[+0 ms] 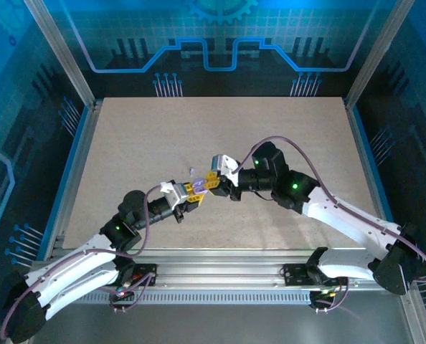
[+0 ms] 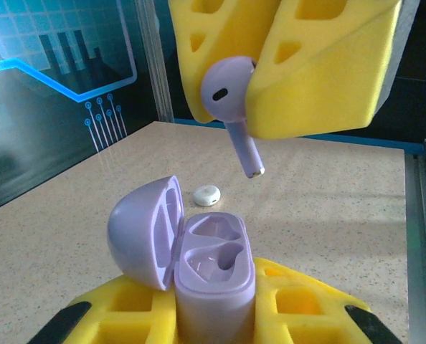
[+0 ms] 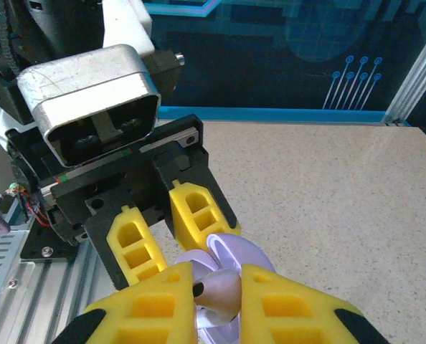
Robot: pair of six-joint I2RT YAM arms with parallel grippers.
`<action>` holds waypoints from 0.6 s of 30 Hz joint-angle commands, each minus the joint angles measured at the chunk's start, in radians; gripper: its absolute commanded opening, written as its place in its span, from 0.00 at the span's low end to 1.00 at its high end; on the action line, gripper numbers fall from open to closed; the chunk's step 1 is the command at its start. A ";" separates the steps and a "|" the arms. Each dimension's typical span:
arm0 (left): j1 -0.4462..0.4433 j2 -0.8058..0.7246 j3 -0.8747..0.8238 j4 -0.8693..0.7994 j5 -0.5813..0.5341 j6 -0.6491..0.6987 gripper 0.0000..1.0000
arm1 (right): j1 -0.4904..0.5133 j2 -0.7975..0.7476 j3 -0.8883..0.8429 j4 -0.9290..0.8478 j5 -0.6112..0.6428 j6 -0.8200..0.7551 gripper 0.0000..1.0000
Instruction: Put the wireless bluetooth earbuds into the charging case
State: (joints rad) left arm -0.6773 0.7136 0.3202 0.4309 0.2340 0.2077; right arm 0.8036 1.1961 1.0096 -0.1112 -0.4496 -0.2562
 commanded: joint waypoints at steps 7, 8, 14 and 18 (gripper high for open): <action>-0.007 0.000 0.046 0.055 0.032 -0.029 0.17 | -0.012 0.034 0.030 0.033 -0.008 -0.012 0.16; -0.006 0.000 0.047 0.057 0.031 -0.031 0.18 | -0.012 0.034 0.028 0.034 0.000 -0.014 0.16; -0.006 0.000 0.049 0.066 0.039 -0.048 0.18 | -0.012 0.028 0.005 0.084 0.051 -0.005 0.16; -0.006 -0.002 0.049 0.069 0.039 -0.055 0.18 | -0.012 0.022 -0.005 0.103 0.060 -0.007 0.16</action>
State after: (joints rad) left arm -0.6773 0.7143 0.3344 0.4538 0.2451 0.1799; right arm 0.8036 1.2274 1.0096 -0.0509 -0.4095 -0.2558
